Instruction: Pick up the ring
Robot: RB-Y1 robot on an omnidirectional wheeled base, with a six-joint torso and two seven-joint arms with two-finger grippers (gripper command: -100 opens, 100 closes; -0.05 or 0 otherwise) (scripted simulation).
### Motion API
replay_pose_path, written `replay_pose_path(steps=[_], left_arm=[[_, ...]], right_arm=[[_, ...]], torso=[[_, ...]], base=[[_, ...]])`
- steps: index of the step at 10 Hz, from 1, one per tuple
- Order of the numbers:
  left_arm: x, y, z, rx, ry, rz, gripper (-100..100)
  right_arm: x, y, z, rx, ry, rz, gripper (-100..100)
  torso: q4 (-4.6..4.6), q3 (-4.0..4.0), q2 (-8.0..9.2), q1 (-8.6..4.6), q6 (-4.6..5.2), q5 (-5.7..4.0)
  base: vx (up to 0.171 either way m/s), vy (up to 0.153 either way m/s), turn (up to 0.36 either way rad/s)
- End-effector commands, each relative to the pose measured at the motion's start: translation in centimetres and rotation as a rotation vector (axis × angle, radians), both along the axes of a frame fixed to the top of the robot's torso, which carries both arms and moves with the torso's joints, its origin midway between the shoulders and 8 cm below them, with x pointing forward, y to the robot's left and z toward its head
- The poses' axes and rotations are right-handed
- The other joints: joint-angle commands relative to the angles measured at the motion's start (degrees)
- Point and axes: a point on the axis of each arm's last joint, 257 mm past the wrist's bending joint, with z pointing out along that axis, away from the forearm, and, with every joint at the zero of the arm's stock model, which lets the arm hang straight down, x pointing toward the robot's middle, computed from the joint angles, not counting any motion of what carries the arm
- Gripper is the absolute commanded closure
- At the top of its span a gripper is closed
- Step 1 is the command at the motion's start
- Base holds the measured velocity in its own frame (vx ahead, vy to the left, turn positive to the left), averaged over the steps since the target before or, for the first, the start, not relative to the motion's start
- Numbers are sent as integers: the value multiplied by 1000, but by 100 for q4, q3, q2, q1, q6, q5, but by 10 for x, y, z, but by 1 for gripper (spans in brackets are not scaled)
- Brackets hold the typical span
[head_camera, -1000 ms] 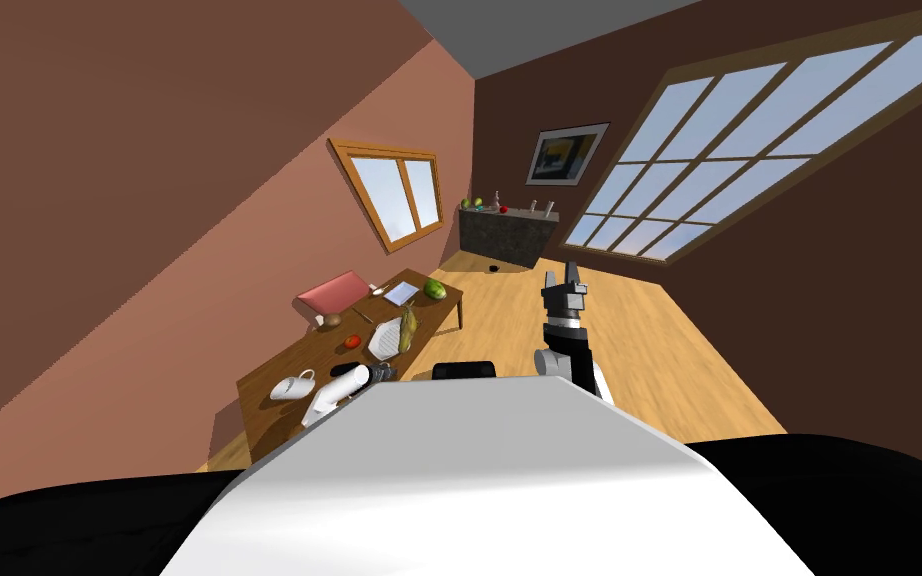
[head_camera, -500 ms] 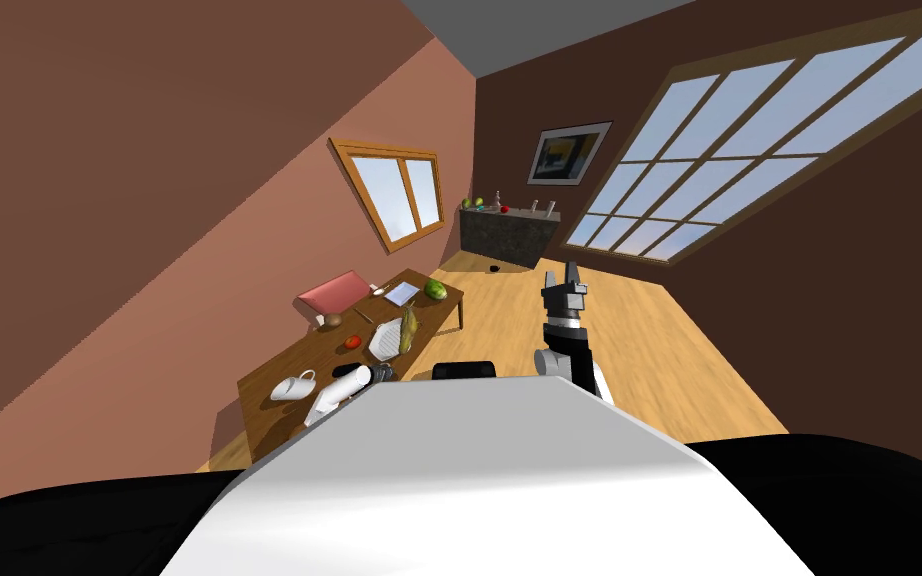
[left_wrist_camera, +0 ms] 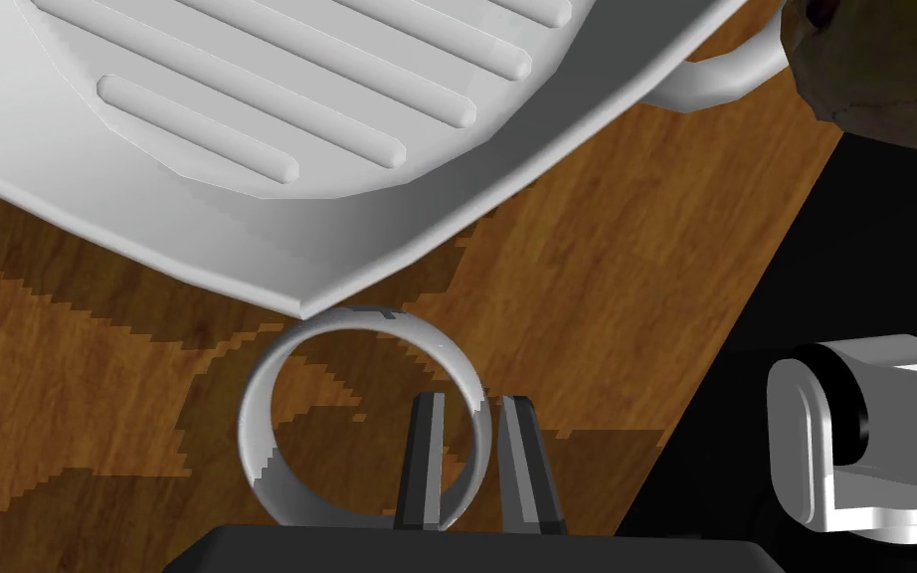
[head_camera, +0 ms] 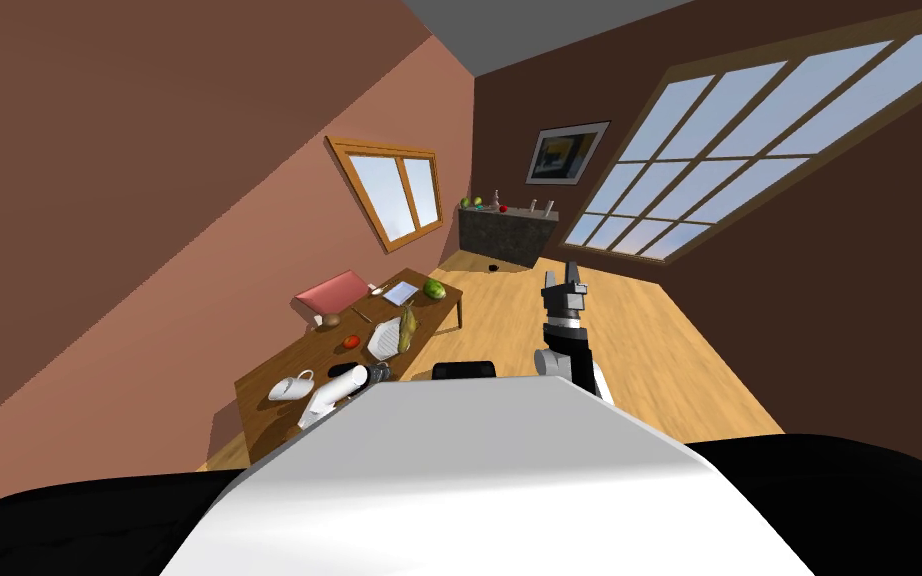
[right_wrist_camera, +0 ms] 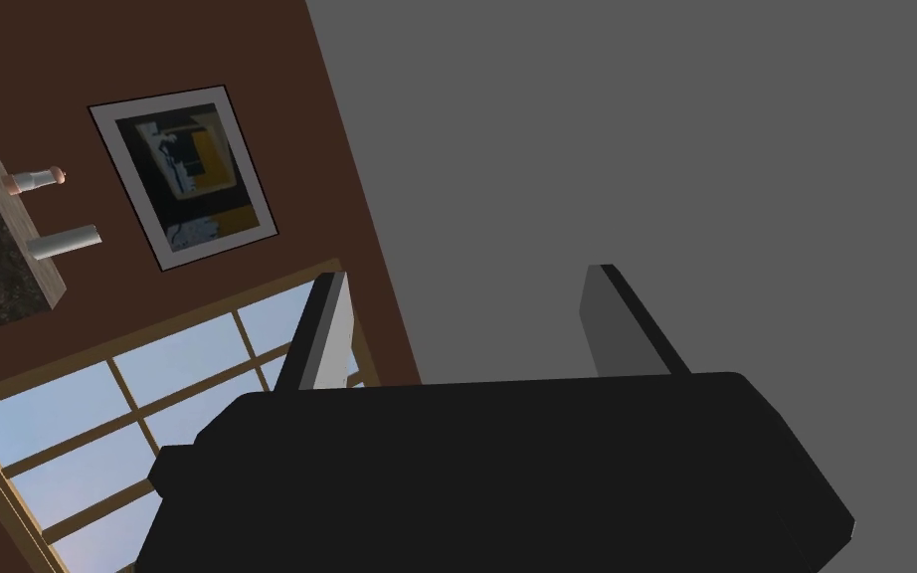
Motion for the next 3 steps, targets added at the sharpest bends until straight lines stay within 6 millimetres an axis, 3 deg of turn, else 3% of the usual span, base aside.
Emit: replay_pose_path(steps=[1,2,3], left_arm=[[0,2,8,-1,3,2,100],[0,2,4,0,1,1,100],[0,2,5,-1,2,2,0]], right_arm=[[0,0,0,0,0,0,0],[0,0,0,0,0,0,0],[0,0,0,0,0,0,0]], torso=[[0,0,0,0,0,0],[0,1,2,0,0,0],[-1,-3,-5,5,1,2]], base=[[-40,-26,-18],[-17,-10,2],[0,0,0]])
